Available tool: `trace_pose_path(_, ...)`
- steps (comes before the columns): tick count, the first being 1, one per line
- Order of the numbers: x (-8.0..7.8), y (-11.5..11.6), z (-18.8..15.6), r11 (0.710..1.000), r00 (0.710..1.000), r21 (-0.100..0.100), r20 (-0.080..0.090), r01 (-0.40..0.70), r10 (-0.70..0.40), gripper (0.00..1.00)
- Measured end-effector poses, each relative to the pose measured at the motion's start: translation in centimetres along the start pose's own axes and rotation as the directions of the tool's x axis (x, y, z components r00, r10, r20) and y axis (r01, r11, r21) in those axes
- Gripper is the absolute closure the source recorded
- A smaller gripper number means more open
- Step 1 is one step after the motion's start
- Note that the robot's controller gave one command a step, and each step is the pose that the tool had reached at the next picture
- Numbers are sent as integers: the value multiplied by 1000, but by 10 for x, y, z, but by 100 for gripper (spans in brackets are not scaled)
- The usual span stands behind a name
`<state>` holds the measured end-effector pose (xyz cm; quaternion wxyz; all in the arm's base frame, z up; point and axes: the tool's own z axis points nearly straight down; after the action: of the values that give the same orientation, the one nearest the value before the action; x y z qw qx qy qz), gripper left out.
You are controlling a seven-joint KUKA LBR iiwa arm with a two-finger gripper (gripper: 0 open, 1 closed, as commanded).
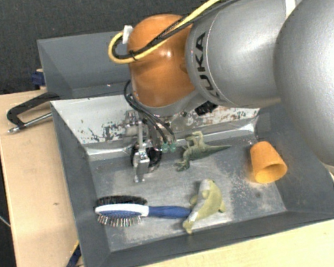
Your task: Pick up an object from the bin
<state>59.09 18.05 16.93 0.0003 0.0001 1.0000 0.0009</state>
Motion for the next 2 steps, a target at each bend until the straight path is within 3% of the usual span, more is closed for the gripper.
trace_pose_path(1,24,-51,71,966,965,-2,19,260,-260,0)
trace_pose_path(2,-2,-57,88,985,985,-10,-6,-173,173,0)
